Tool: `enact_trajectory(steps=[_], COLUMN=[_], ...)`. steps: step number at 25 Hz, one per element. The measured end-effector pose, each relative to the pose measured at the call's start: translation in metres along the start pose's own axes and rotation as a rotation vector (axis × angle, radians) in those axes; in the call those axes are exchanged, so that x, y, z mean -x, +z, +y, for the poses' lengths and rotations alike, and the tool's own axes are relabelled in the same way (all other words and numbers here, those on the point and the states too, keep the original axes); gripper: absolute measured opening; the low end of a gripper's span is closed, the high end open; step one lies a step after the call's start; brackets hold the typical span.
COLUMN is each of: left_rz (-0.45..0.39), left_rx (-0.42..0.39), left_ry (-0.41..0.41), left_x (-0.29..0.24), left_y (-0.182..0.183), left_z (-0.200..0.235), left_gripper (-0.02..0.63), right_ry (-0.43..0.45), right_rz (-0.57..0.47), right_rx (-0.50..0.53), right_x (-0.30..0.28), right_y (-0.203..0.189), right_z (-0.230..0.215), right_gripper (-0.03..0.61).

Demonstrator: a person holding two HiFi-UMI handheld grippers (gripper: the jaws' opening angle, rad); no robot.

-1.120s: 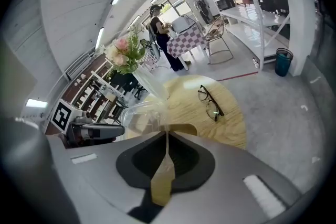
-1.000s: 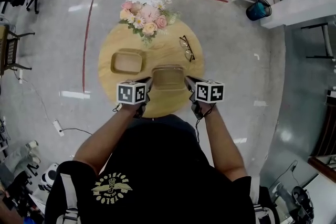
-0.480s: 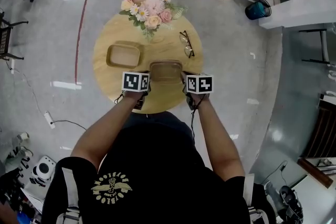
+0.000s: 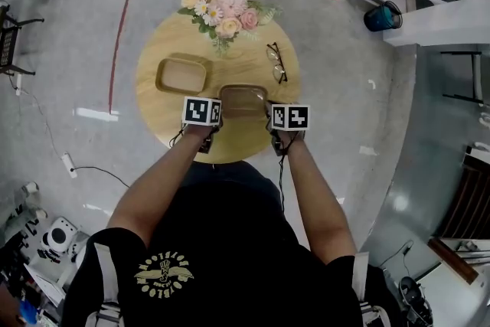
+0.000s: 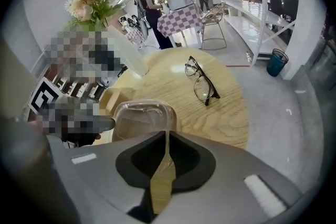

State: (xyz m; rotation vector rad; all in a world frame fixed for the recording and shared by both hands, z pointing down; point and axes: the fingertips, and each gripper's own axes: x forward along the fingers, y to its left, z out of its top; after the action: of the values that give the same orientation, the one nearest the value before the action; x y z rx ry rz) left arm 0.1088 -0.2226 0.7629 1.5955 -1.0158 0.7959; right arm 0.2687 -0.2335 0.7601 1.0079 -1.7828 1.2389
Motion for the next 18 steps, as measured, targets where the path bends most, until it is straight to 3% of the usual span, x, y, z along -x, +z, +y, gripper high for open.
enact_trajectory(steps=[8,15,18], left_rz=[-0.009,-0.023,-0.04], left_rx=[-0.017,-0.023,-0.024], left_ry=[0.01,-0.04,-0.048], left_x=[0.0,0.012,0.019], left_y=[0.001,0.002,0.003], left_z=[0.002,0.002,0.003], left_gripper=[0.048,0.175,0.193], right_ry=[-0.055,-0.071,-0.076], right_rz=[-0.006,-0.026,-0.041], right_rx=[0.018,0.052,0.057], right_x=[-0.004,0.004,0.007], right_y=[0.004,0.008,0.009], right_z=[-0.003,-0.004,-0.003], right_gripper=[0.041,0.096,0.115])
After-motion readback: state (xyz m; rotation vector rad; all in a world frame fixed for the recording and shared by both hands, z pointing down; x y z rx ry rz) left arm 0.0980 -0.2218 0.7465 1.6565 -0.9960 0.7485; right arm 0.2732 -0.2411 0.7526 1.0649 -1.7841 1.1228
